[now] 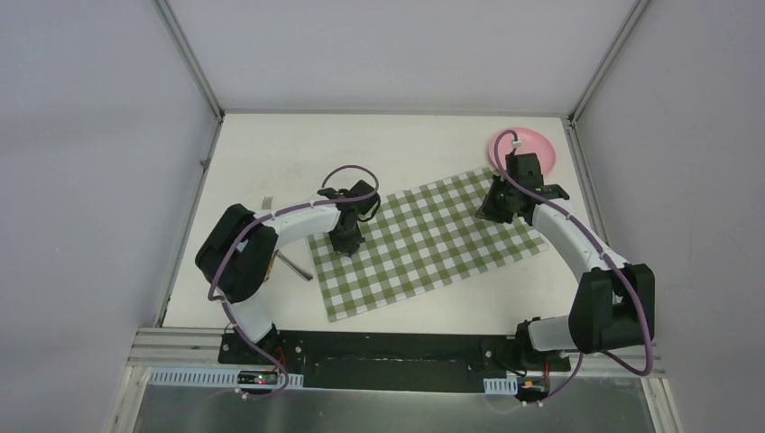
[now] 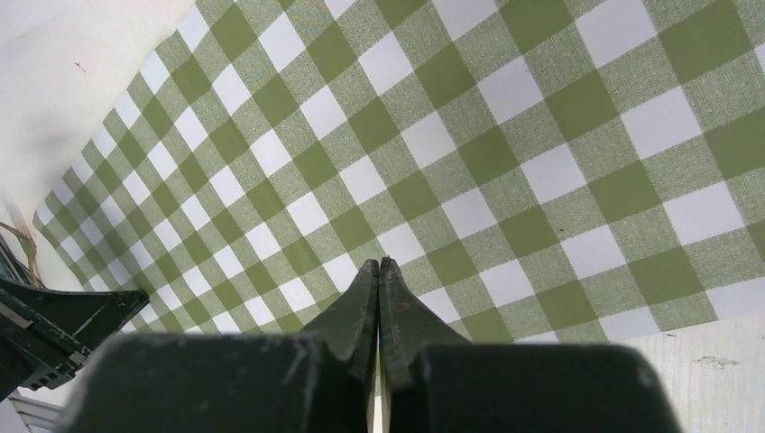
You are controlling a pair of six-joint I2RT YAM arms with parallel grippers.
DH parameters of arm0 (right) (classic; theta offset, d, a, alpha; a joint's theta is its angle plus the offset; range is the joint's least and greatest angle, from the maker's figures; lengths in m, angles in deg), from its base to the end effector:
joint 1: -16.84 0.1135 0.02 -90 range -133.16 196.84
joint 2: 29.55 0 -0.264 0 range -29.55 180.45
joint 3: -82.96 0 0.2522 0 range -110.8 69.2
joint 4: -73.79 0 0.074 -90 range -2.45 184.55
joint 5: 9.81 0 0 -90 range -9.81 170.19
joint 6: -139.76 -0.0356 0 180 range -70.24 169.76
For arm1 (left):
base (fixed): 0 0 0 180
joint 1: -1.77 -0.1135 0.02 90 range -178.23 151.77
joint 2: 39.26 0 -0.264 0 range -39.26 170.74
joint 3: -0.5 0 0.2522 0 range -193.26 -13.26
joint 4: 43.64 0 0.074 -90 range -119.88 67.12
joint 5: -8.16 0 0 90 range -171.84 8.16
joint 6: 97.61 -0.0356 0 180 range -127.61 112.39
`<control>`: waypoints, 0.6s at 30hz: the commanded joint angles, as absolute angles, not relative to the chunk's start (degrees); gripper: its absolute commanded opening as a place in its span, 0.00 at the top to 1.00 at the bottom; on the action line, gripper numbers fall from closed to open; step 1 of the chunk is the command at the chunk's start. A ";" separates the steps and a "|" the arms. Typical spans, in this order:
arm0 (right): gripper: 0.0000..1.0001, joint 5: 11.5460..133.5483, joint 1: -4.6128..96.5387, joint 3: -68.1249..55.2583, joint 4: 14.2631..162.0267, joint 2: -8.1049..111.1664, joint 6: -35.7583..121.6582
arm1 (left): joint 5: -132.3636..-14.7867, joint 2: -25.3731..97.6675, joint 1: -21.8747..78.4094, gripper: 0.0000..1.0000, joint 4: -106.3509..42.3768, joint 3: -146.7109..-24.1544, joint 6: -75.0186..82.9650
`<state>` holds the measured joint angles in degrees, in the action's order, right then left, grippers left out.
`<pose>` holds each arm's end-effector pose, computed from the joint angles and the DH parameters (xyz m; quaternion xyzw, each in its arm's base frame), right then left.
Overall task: Set the dinner table for one person
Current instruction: Flatten out the napkin at the center of the board.
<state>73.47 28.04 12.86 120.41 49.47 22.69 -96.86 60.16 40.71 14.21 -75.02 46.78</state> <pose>0.2746 0.0586 0.2434 0.1144 0.9467 0.1498 0.2610 0.2464 -0.1872 0.1645 -0.1422 0.9786 0.0376 0.1438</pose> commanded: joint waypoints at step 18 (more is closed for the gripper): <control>1.00 73.85 28.35 13.20 118.65 47.33 22.83 | -103.52 66.02 35.69 1.00 16.83 -80.15 40.85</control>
